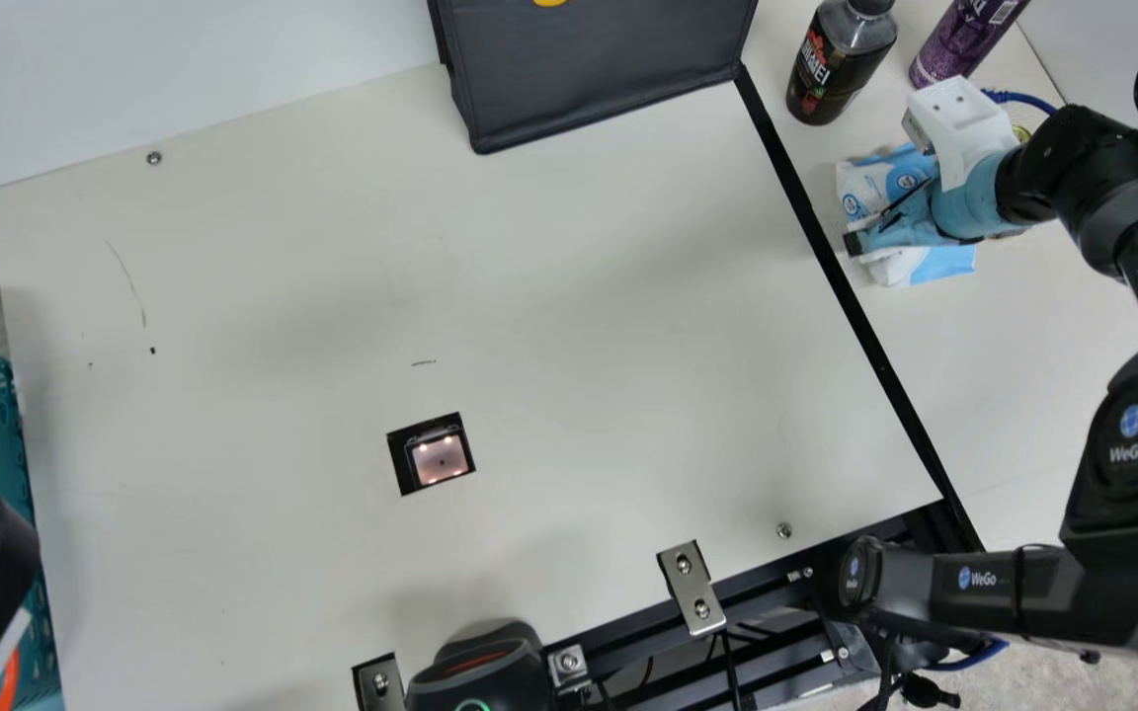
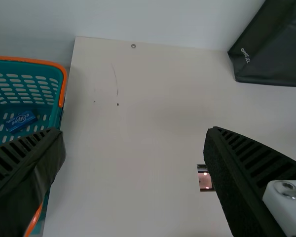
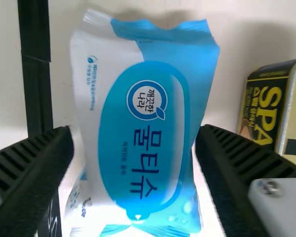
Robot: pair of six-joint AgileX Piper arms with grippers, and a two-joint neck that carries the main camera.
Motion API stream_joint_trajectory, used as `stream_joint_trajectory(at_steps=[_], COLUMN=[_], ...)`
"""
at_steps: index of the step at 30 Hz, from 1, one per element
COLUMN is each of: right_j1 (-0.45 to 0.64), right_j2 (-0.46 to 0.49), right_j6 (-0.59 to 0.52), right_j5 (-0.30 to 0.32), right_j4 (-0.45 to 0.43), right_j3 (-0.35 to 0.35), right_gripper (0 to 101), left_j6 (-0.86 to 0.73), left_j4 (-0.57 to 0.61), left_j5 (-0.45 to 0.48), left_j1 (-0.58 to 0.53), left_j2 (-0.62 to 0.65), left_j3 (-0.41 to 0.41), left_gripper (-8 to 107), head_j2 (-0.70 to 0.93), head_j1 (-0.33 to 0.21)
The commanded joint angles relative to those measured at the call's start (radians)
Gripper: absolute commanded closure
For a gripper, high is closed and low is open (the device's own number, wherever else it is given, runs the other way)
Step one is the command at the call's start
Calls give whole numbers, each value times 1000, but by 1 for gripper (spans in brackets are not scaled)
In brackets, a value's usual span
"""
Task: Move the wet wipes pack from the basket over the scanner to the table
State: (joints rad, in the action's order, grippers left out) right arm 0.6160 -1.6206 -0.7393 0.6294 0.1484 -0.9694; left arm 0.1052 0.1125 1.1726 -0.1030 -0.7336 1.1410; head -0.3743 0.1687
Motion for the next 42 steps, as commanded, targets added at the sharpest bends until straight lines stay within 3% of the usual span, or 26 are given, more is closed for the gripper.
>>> stream_joint_trajectory(at_steps=[1,10,17,26,34,35,42], right_j1=[-4,-47,-106,-198,-286,-275,-392], right_j2=[19,147,267,419,549,525,645], right_j6=[18,126,212,289,351,342,474], right_j5=[2,40,140,284,373,367,439], right_j4=[-12,-83,-92,-39,-2,-5,-53], right_j3=[1,-1,-34,-96,-152,-146,-181], right_gripper=[6,6,6,6,6,6,6], left_j6=[0,0,0,0,0,0,-105], left_j4=[0,0,0,0,0,0,-87], left_j5=[0,0,0,0,0,0,40], left_j1=[0,0,0,0,0,0,75], left_j2=[0,0,0,0,0,0,-22], left_j3=[0,0,0,0,0,0,62], left_gripper=[9,9,9,9,9,9,9], head_j2=[-2,-2,-2,-2,-2,-2,161], head_j1=[-30,-30,-30,-30,-30,-30,-30])
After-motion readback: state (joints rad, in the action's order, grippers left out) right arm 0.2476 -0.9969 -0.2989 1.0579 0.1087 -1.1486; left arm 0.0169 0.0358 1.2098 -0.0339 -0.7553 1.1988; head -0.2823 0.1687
